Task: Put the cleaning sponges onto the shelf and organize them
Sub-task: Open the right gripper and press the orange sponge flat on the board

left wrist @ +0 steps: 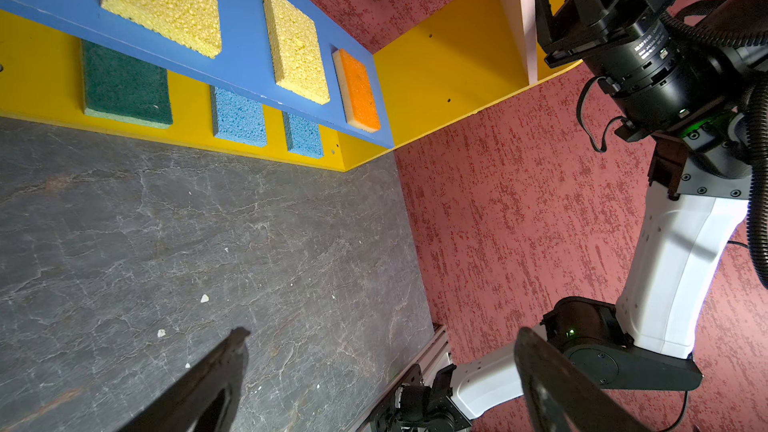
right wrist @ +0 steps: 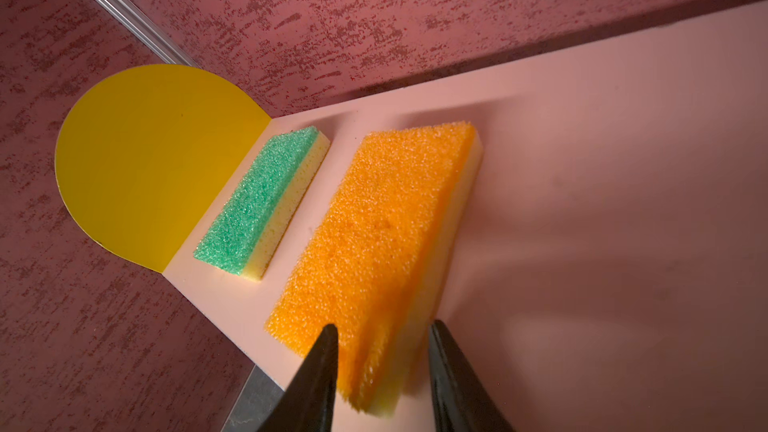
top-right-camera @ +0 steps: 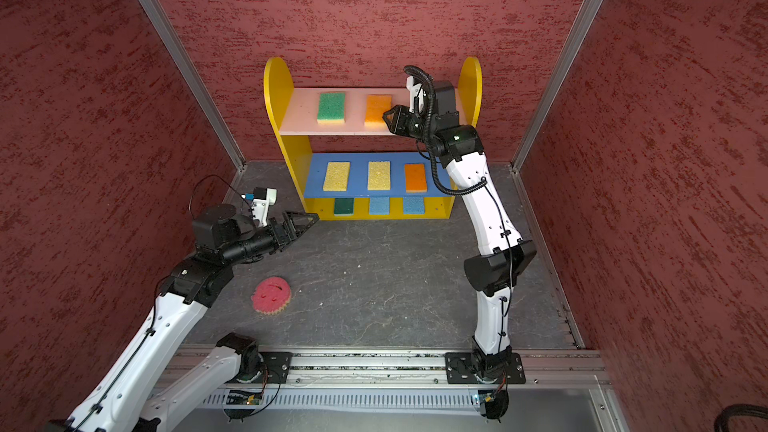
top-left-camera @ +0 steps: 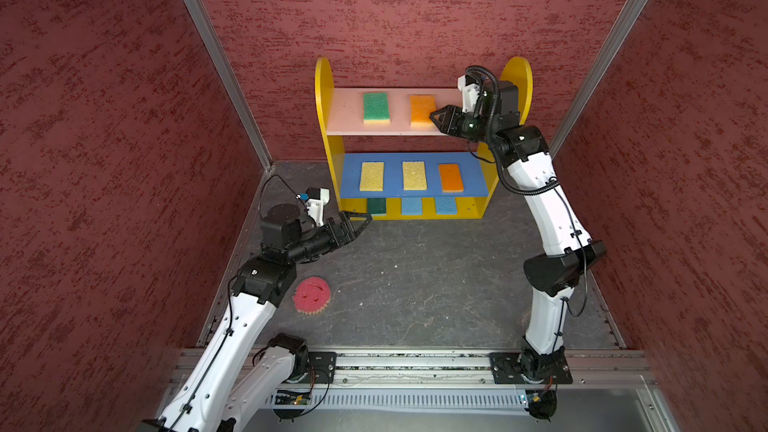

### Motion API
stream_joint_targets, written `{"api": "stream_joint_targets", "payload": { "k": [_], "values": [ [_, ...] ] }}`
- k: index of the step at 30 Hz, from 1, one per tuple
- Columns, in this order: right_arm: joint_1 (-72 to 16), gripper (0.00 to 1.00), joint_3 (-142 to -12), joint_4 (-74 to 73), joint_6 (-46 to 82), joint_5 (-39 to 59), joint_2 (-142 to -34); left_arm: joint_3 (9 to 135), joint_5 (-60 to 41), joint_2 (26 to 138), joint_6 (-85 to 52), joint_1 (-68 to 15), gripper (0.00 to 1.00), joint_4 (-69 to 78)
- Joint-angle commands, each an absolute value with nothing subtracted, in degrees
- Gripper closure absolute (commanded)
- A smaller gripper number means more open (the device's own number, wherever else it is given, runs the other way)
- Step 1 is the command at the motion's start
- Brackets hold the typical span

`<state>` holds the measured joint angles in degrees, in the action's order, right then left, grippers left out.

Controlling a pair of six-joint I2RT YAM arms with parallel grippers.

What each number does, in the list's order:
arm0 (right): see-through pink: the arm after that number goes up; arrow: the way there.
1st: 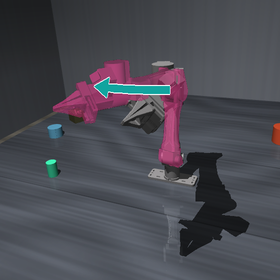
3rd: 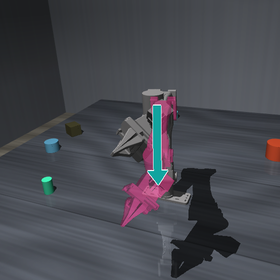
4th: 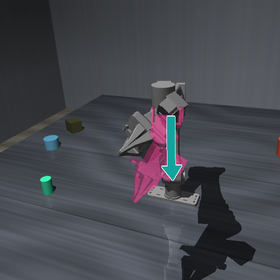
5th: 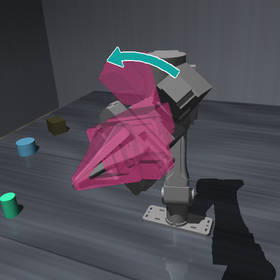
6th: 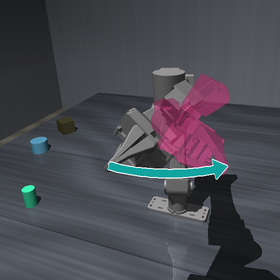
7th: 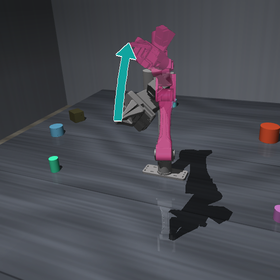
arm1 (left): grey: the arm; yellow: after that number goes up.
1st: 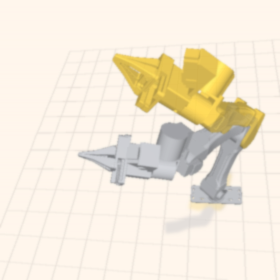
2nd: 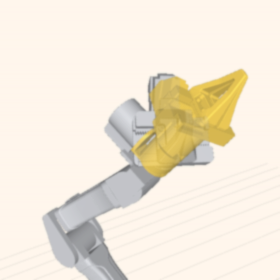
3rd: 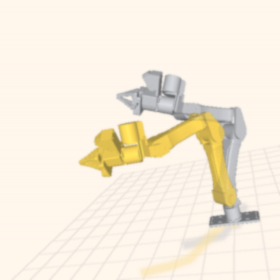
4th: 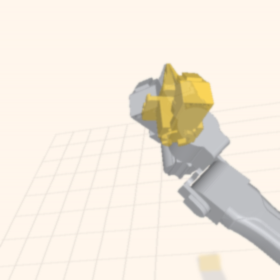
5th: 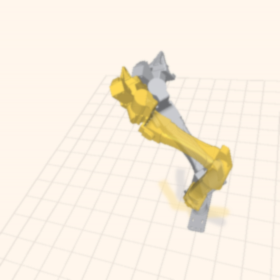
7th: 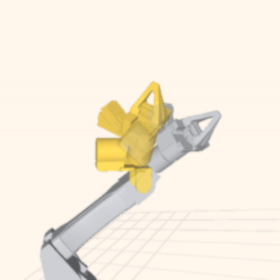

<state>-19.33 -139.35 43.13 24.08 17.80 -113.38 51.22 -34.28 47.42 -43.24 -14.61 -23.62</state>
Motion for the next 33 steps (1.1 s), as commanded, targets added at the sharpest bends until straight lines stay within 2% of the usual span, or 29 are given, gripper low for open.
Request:
{"api": "stream_joint_targets", "payload": {
  "k": [1, 13, 19, 22, 24, 27, 33],
  "values": [
    [-18.28, 0.56, -140.36, 44.89, 24.08, 17.09, -113.47, 52.02, -34.74, 47.29, -43.52, -14.15, 0.01, -22.41],
    [-18.28, 0.54, -140.26, 46.14, 25.44, 22.32, -109.63, 53.78, -34.28, 46.63, -42.53, -13.71, 0.01, -23.95],
    [-18.28, 0.59, -140.06, 47.20, 25.66, 24.61, -108.59, 54.03, -34.28, 46.45, -42.37, -13.46, 0.01, -24.08],
    [-18.35, 0.68, -139.45, 47.03, 25.99, 25.50, -107.87, 54.14, -34.27, 46.47, -42.44, -13.36, 0.01, -24.26],
    [-18.50, 0.83, -138.58, 46.60, 26.28, 26.65, -107.38, 54.11, -34.28, 46.48, -42.36, -13.28, 0.01, -24.26],
    [-19.10, 0.98, -137.58, 46.42, 26.29, 27.16, -107.14, 54.18, -34.28, 46.55, -42.45, -13.18, 0.01, -24.26],
    [-19.60, 1.00, -136.95, 46.93, 25.92, 27.04, -108.16, 54.34, -34.37, 46.91, -42.74, -13.18, 0.01, -23.88]
  ]
}}
